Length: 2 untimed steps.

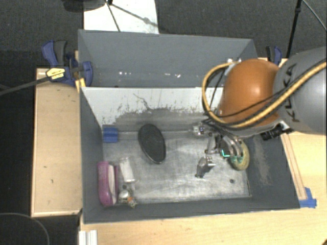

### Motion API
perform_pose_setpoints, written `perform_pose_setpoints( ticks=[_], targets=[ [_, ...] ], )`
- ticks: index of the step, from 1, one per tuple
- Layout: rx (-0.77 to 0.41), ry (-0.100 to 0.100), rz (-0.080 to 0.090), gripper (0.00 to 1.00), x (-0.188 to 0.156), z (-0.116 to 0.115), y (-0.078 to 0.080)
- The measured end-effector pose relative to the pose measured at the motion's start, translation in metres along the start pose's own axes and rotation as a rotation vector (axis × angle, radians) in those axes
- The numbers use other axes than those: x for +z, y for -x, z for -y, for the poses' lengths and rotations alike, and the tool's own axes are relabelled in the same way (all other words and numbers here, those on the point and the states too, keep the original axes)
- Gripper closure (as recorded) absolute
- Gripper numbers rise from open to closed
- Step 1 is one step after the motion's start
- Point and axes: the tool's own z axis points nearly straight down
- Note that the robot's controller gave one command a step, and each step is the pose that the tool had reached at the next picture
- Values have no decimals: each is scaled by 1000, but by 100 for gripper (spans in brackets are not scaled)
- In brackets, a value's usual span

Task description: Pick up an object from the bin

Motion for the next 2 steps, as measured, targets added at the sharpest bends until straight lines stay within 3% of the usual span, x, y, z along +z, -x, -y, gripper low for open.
perform_pose_setpoints(
  ticks=[1,2],
  targets=[
    [62,1,7,0,84,-14,66],
    [282,3,12,0,47,-52,65]
  ],
)
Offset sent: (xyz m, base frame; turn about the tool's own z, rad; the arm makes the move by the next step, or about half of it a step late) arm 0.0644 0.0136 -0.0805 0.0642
